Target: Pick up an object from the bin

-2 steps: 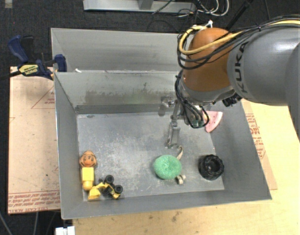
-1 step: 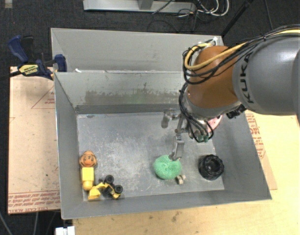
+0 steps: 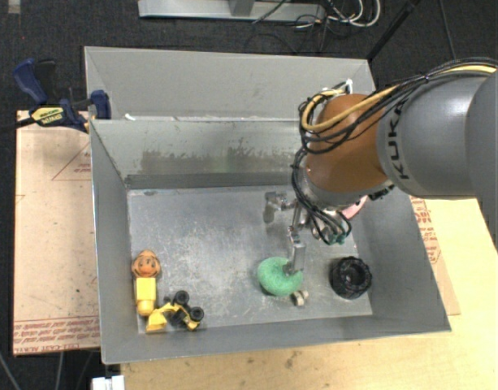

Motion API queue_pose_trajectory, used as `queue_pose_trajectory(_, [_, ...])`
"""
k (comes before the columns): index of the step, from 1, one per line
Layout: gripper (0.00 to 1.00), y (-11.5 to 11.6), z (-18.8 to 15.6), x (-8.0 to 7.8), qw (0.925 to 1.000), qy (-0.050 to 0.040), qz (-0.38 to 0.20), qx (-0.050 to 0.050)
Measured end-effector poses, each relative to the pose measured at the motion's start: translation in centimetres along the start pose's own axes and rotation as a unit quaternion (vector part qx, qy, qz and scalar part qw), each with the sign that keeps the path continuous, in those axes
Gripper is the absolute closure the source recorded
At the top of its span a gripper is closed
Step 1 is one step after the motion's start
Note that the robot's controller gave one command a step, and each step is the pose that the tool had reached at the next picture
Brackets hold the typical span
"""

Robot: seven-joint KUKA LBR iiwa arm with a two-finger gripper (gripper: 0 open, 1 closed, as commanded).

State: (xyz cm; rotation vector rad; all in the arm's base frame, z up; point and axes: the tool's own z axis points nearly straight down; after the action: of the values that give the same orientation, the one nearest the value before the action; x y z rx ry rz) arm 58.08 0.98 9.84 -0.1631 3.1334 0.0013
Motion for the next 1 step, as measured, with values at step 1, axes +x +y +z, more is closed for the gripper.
queue_pose_trajectory(1, [0.0,-0.86,1.33,4.21,1.0,-0.0007,0.007,0.0])
